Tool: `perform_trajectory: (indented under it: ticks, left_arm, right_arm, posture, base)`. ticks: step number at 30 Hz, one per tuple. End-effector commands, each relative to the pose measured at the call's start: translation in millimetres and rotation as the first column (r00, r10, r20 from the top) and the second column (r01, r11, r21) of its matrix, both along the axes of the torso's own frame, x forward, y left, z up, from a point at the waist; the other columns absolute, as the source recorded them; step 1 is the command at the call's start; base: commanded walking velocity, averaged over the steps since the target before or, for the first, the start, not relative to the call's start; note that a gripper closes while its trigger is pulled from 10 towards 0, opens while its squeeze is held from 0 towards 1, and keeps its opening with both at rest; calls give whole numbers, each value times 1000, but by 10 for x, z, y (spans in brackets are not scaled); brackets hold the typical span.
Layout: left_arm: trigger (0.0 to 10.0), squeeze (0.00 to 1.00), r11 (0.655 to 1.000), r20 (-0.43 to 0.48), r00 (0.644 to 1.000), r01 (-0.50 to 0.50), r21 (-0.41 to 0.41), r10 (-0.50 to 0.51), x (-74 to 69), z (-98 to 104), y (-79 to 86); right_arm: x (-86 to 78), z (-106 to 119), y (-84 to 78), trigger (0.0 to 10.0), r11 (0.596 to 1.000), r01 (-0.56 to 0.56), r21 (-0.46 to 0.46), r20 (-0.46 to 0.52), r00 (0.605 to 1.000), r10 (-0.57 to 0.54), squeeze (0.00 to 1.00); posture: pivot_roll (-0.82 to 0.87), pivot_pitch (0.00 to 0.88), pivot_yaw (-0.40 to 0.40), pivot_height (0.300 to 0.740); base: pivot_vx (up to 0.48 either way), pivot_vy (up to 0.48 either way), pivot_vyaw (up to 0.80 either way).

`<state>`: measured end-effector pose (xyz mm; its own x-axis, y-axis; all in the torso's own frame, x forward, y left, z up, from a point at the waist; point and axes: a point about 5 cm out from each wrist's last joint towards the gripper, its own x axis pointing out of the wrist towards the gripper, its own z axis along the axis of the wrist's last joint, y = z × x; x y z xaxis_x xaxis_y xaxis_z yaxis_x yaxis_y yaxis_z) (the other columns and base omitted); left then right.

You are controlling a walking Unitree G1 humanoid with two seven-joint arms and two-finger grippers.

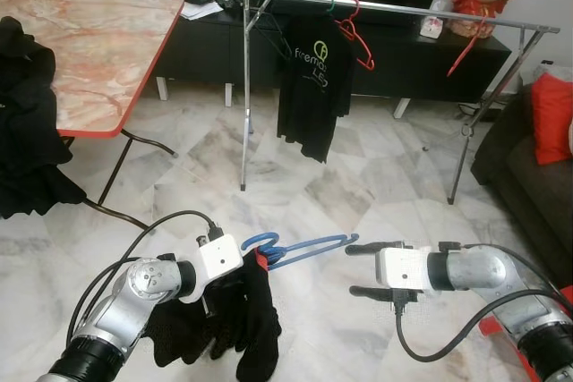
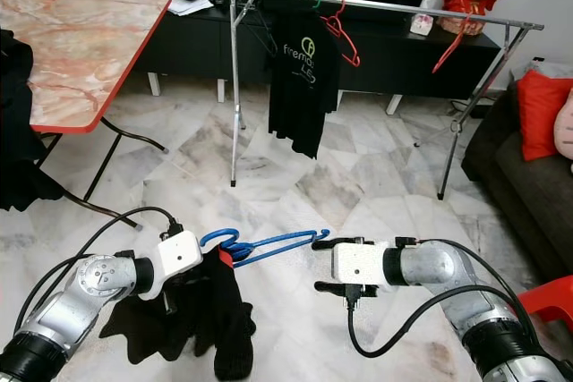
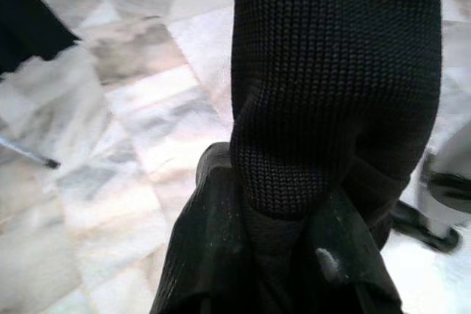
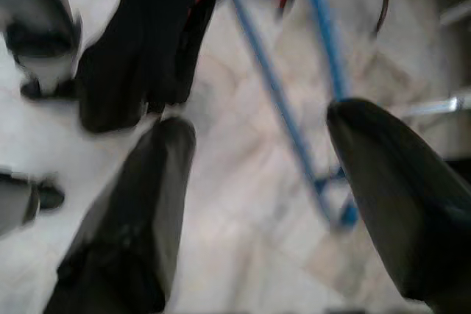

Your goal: Hang hanger

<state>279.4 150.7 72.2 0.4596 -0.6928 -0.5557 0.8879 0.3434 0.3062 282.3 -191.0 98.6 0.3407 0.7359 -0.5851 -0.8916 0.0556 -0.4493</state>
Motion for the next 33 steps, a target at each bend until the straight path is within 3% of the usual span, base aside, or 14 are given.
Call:
perform_trajectory:
  ticks: [1, 2, 4, 7, 9, 16, 20, 21, 23, 24, 27, 28, 30, 33]
  left_arm:
    - [10000, 0, 998, 3, 998, 68, -14, -68, -14, 65, -141]
    - [10000, 0, 996, -5, 996, 86, -12, -86, -26, 71, -161]
    - [10000, 0, 995, -8, 995, 97, -9, -98, -31, 76, -173]
    - [10000, 0, 989, -3, 989, 146, 7, -146, -27, 113, -265]
    - [10000, 0, 988, 8, 988, 155, 10, -155, -21, 124, -304]
    - [10000, 0, 985, 20, 985, 174, 6, -174, -32, 144, -393]
    - [10000, 0, 984, 20, 983, 180, 3, -180, -41, 144, -415]
    - [10000, 0, 983, 20, 983, 182, 3, -182, -43, 143, -419]
    - [10000, 0, 983, 21, 983, 183, 4, -183, -44, 142, -422]
    - [10000, 0, 983, 20, 982, 186, 5, -186, -51, 138, -430]
    - [10000, 0, 981, 16, 981, 193, 5, -193, -59, 138, -438]
    - [10000, 0, 980, 14, 980, 197, 5, -197, -63, 138, -442]
    - [10000, 0, 979, 12, 979, 202, 9, -202, -64, 140, -447]
    - [10000, 0, 979, 9, 979, 205, 13, -205, -67, 141, -437]
  right_arm:
    - [27, 89, 22, 10000, 1000, -11, 25, 39, 999, 10, 820]
    - [34, 95, 55, 10000, 999, -16, 29, 50, 999, 14, 0]
    - [37, 94, 76, 10000, 999, -20, 28, 55, 998, 18, 0]
    - [12, 112, 265, 10000, 995, -76, 66, 43, 996, 73, 0]
    - [25, 103, 306, 10000, 995, -75, 62, 42, 996, 73, 0]
    - [32, 61, 388, 10000, 992, -36, 124, 2, 999, 37, 0]
    - [8, 29, 362, 10000, 994, -39, 105, -10, 999, 40, 0]
    - [6, 29, 350, 10000, 994, -40, 103, -14, 999, 41, 537]
    - [5, 30, 342, 10000, 994, -40, 101, -17, 999, 42, 537]
    - [7, 38, 322, 10000, 994, -38, 103, -22, 999, 40, 1000]
    - [30, 31, 266, 10000, 998, -45, 46, 9, 999, 44, 976]
    - [41, 21, 233, 10000, 998, -57, 2, 31, 998, 57, 0]
    - [72, 34, 189, 10000, 996, -75, -48, 79, 994, 79, 0]
    - [115, 103, 193, 10000, 995, -83, -47, 118, 989, 89, 0]
  posture:
    - [-42, 0, -130, 740]
    - [-42, 0, -130, 740]
    - [-41, 0, -131, 740]
    - [-33, 0, -138, 740]
    - [-33, 0, -139, 740]
    - [-29, 0, -145, 740]
    - [-30, 0, -145, 740]
    - [-32, 0, -145, 740]
    - [-32, 0, -145, 740]
    - [-34, 0, -146, 740]
    - [-34, 0, -146, 740]
    - [-35, 0, -146, 740]
    - [-33, 0, -147, 740]
    - [-33, 0, -149, 740]
  base:
    - [0, 0, 0]
    - [0, 0, 0]
    - [0, 0, 0]
    - [0, 0, 0]
    - [0, 0, 0]
    - [0, 0, 0]
    - [0, 0, 0]
    - [0, 0, 0]
    - [0, 0, 0]
    - [0, 0, 0]
    - [0, 0, 0]
    - [0, 0, 0]
    - [0, 0, 0]
    - [0, 0, 0]
